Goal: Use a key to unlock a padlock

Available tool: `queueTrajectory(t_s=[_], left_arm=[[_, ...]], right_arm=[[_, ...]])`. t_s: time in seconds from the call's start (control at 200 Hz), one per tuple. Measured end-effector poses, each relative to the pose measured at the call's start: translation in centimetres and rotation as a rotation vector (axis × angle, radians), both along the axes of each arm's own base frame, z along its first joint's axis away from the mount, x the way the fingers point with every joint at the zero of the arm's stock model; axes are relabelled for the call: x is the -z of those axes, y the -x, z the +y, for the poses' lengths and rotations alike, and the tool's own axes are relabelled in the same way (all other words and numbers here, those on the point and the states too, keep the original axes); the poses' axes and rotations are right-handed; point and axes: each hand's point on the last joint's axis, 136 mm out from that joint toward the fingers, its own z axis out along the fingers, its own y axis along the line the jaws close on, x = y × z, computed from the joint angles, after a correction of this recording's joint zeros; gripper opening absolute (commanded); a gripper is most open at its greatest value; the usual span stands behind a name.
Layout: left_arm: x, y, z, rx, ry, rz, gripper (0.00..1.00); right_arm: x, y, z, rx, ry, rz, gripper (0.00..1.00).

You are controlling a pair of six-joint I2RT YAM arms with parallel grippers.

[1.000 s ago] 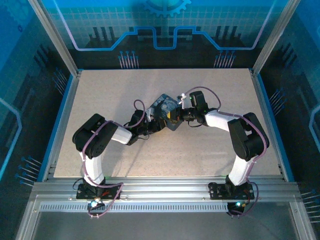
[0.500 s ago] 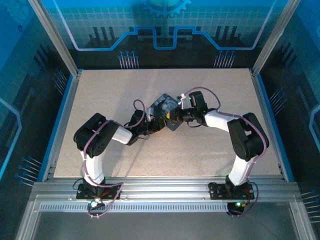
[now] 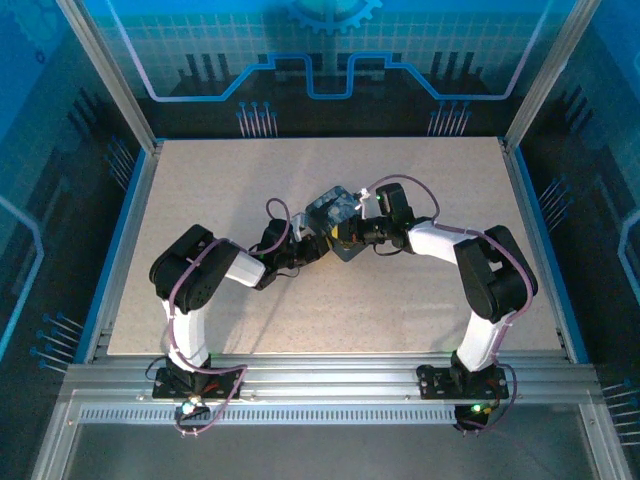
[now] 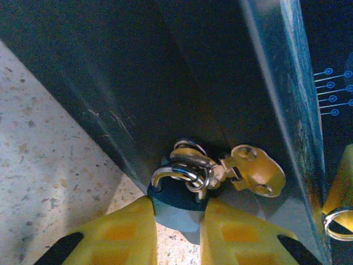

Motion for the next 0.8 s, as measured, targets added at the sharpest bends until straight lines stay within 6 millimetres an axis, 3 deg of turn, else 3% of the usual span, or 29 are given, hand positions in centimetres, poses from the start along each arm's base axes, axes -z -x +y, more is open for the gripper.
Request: queueTrajectory(t_s=[0.23,0.52,0.8], left_arm=[[-0.2,-0.1,-0.1,0.001,0.004,-0.008,0.21],[-0.4,0.6,-0.2,0.01,-0.003,0.005,0.23],[-0.4,0.6,-0.2,0.012,-0.005,0.004,0.31]], right_arm=[[-0.7,0.2,-0.3,-0.001,0.016,-0.02,0.03],[-6.3,0.4,-1.0,-0.004,0.019,-0.191,0.03],[-4.3,0.4,-1.1,-0.008,0.051,-0.134,0.03]])
